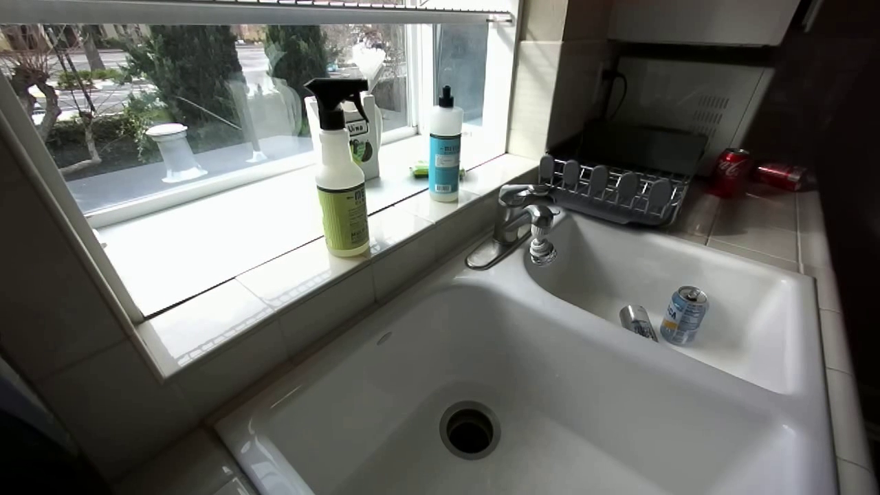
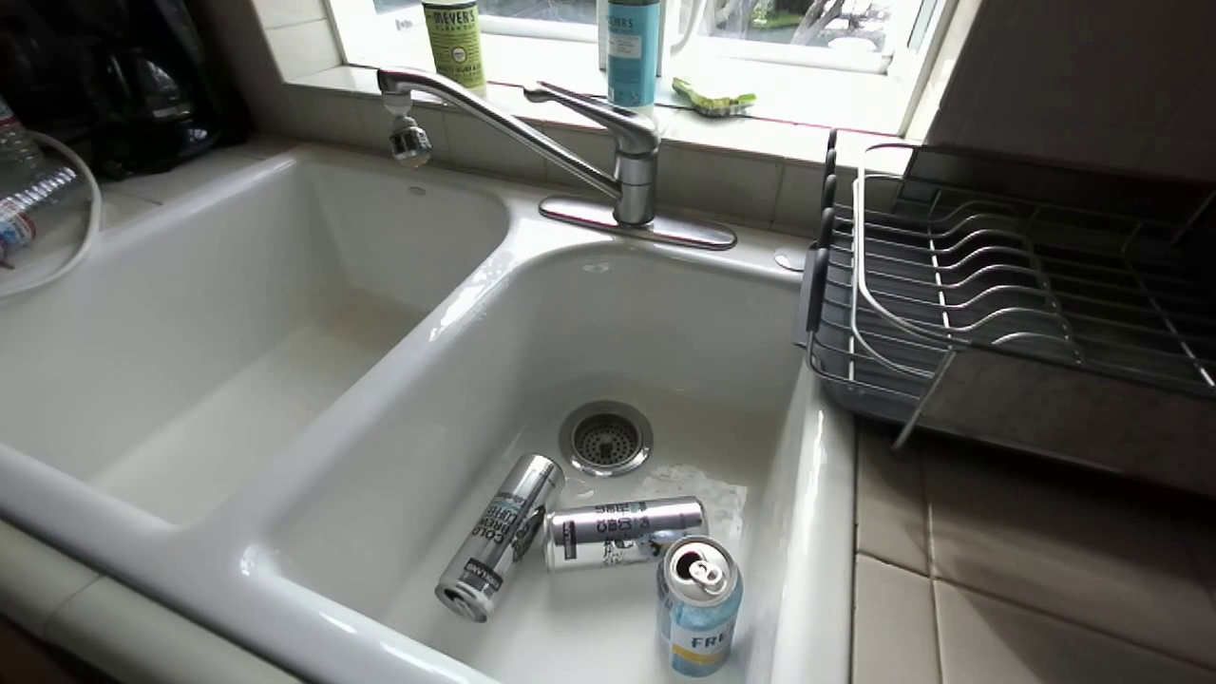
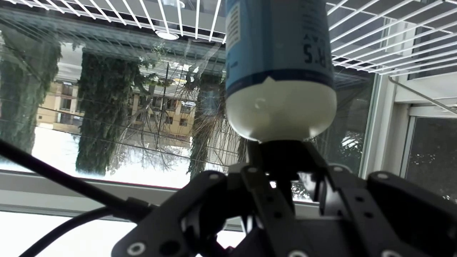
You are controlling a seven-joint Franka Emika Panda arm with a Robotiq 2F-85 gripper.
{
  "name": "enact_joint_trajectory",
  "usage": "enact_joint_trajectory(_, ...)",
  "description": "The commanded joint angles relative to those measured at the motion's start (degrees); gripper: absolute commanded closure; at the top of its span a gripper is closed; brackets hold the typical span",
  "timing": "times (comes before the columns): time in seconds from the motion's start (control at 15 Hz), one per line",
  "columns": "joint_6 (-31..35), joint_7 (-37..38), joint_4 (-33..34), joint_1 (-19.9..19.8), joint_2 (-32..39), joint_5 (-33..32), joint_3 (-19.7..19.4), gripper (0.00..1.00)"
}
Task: Put the bottle on the top shelf
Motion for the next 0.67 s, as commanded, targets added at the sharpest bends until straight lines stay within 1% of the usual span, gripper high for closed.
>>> enact_joint_trajectory(0.0, -3.4, -0.9, 9.5, 1.0, 5.5, 1.4, -0.8, 0.92)
enact_joint_trajectory(0.27, -6.4, -0.8, 15.6, 1.2, 9.3, 1.8, -1.1, 0.92)
enact_joint_trajectory(0.33, -6.9, -0.4, 16.1, 0.3, 9.8, 1.1, 0.1, 0.92)
enact_joint_trajectory(0.6, -8.7, -0.7, 20.0, 0.2, 12.8, 1.2, 0.3, 0.92)
